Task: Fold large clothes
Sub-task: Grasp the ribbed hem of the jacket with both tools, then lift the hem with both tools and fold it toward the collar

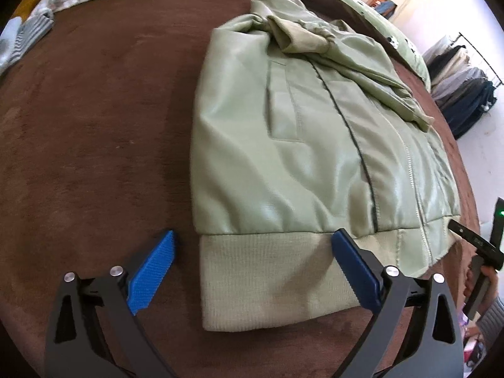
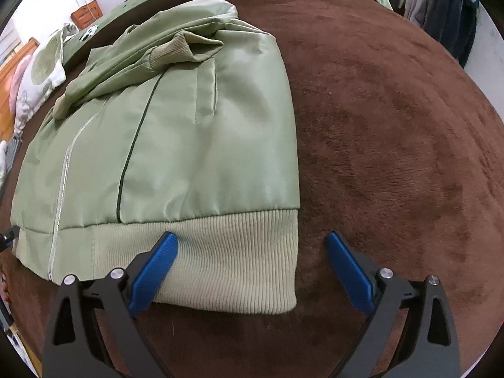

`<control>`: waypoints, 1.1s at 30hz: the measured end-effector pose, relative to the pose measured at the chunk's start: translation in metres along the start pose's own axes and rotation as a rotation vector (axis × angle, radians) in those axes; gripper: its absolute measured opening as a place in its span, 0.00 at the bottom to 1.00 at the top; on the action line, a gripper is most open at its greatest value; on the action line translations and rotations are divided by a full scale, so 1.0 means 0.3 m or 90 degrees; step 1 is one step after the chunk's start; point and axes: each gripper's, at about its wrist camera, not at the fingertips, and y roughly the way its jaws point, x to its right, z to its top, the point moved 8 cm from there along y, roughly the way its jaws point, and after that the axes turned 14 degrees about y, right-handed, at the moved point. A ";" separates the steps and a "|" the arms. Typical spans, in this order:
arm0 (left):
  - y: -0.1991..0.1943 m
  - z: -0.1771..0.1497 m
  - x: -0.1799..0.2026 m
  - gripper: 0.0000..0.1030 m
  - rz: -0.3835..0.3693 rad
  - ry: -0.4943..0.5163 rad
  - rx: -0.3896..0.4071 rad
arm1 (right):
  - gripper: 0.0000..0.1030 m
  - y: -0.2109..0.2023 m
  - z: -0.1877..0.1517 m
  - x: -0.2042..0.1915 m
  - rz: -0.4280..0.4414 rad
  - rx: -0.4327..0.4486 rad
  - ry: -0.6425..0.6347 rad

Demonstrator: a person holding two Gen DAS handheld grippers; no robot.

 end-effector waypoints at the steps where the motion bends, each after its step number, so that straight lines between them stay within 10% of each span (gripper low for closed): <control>1: 0.002 0.003 0.010 0.86 -0.006 0.005 -0.003 | 0.91 0.000 0.000 0.000 -0.002 -0.001 -0.001; 6: 0.005 0.005 0.042 0.66 0.001 0.037 -0.015 | 0.79 -0.009 -0.005 -0.021 -0.005 -0.012 -0.019; 17: 0.040 0.028 0.111 0.25 -0.062 0.046 -0.039 | 0.18 -0.021 -0.015 -0.114 0.032 -0.047 -0.054; 33: -0.100 -0.011 0.152 0.15 -0.094 0.020 -0.048 | 0.14 -0.181 -0.004 -0.111 0.013 -0.073 -0.088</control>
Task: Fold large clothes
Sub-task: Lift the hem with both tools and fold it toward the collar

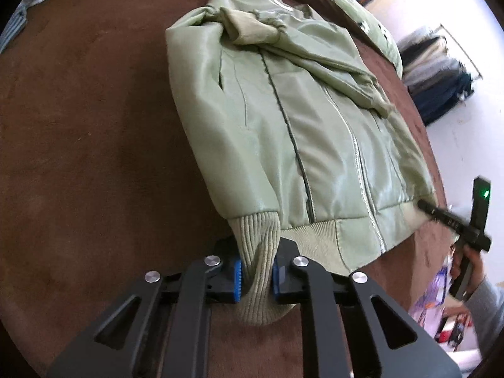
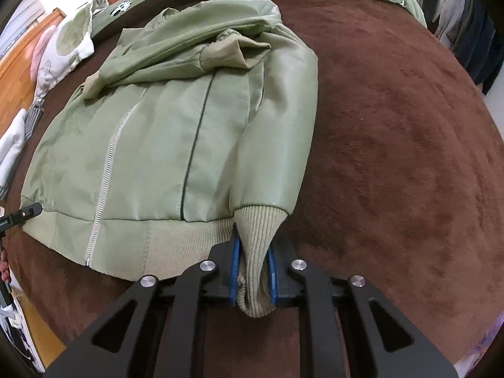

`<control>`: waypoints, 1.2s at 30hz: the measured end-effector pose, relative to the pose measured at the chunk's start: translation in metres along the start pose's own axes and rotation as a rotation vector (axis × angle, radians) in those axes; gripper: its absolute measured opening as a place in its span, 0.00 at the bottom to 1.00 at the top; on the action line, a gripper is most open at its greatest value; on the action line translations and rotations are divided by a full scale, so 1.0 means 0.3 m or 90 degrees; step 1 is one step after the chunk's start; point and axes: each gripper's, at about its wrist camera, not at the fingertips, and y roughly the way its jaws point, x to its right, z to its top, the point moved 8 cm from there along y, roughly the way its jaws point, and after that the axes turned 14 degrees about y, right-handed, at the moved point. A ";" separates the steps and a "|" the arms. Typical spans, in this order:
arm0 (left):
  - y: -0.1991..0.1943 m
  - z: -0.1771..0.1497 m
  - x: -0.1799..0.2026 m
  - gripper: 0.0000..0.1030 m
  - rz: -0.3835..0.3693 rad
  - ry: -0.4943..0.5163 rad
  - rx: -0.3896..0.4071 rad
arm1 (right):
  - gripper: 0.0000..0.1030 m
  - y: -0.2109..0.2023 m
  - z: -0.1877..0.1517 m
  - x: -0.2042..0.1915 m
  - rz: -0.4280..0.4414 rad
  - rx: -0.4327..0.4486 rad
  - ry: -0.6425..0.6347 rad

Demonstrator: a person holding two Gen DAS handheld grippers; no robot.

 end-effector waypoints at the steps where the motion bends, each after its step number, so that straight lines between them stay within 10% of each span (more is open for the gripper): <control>1: -0.010 -0.008 0.006 0.15 -0.003 0.001 -0.006 | 0.14 -0.026 -0.017 0.005 -0.005 -0.006 -0.004; 18: -0.120 -0.302 0.108 0.15 -0.015 -0.045 -0.075 | 0.14 -0.196 -0.327 0.064 -0.069 -0.070 0.057; 26: -0.323 -0.032 0.174 0.15 0.007 -0.017 0.048 | 0.14 -0.432 -0.087 -0.003 -0.039 0.033 0.077; 36: -0.401 0.595 0.084 0.15 0.082 -0.025 0.205 | 0.14 -0.487 0.552 -0.160 -0.011 0.158 0.031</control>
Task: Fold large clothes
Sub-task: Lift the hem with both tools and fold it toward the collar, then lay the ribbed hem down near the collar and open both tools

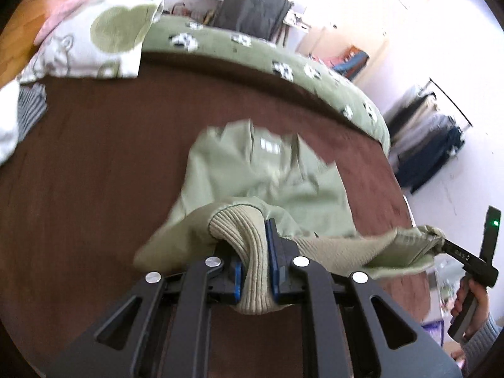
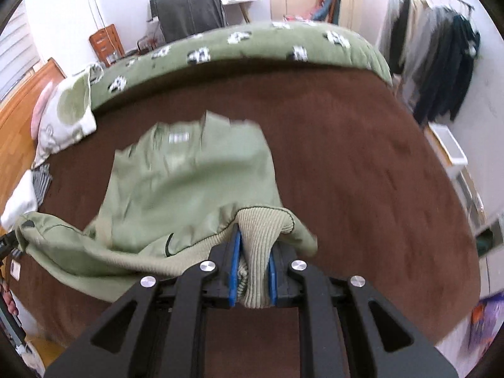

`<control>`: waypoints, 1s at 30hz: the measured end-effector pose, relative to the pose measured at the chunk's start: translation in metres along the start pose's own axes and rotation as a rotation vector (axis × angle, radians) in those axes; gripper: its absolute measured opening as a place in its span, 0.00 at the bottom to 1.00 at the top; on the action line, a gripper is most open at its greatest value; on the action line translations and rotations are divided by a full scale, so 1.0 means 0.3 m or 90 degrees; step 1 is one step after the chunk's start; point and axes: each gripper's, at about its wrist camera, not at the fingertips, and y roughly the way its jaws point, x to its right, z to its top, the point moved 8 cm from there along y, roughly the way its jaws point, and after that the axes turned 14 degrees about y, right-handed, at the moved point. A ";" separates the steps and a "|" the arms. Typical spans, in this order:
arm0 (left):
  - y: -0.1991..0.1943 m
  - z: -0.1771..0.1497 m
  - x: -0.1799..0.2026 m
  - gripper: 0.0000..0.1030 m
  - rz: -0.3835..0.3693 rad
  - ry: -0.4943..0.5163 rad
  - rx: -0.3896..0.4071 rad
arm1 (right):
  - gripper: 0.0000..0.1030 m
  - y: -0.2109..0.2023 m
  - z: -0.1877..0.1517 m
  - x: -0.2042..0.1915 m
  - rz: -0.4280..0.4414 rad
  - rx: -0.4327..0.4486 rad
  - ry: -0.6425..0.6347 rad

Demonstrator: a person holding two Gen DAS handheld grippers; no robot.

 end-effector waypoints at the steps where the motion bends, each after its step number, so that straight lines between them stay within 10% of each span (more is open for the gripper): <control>1: 0.052 0.061 -0.013 0.15 0.012 0.004 0.003 | 0.14 0.045 0.048 -0.018 0.002 0.004 -0.009; 15: 0.623 0.455 -0.162 0.16 0.120 -0.025 -0.019 | 0.14 0.687 0.523 -0.126 0.000 -0.030 -0.064; 30: 1.079 0.398 -0.324 0.23 0.144 0.015 -0.132 | 0.17 1.217 0.533 -0.132 -0.045 -0.096 -0.085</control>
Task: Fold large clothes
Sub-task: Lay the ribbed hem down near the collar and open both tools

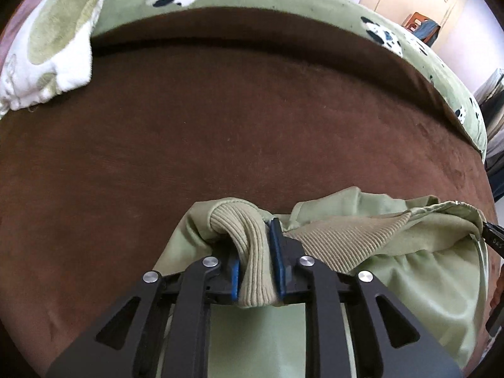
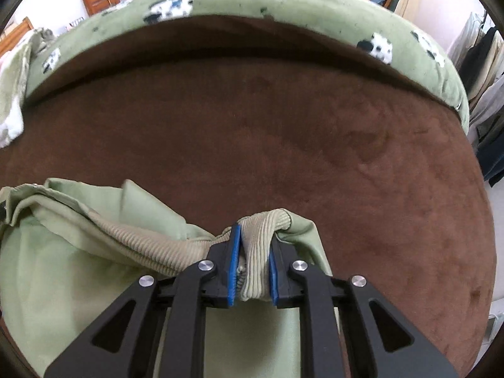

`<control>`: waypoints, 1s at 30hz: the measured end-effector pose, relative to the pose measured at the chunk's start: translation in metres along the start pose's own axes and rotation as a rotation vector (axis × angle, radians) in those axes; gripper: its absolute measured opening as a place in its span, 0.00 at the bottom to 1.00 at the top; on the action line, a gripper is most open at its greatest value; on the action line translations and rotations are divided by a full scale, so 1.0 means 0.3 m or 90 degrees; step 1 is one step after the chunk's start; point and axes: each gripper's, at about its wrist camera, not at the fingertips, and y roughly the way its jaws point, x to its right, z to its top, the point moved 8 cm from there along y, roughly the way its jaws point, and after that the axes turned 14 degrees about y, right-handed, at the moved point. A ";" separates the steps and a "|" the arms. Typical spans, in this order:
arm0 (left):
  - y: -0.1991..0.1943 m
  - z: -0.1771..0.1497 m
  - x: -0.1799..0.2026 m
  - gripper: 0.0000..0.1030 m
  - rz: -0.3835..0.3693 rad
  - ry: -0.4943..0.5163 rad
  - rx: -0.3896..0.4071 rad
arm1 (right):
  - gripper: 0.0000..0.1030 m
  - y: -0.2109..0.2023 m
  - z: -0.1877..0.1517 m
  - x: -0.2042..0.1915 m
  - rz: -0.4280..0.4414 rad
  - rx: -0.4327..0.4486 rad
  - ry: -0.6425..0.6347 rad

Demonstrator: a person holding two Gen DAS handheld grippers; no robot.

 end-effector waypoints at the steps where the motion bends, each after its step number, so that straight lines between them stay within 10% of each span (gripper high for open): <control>1: 0.013 -0.005 0.001 0.23 -0.003 0.006 -0.003 | 0.19 0.019 -0.006 0.003 0.000 -0.005 0.003; 10: 0.004 0.004 -0.012 0.26 -0.039 0.024 0.007 | 0.49 0.022 0.007 -0.006 0.018 0.014 0.015; 14: -0.027 0.025 -0.018 0.30 -0.058 0.036 -0.006 | 0.84 -0.055 0.066 -0.010 -0.008 0.072 -0.006; 26: -0.124 0.066 -0.013 0.52 -0.130 0.028 -0.038 | 0.84 -0.186 0.148 -0.015 -0.005 0.110 -0.068; 30: -0.205 0.098 -0.011 0.93 -0.082 0.071 -0.003 | 0.85 -0.214 0.135 -0.014 0.005 0.102 -0.067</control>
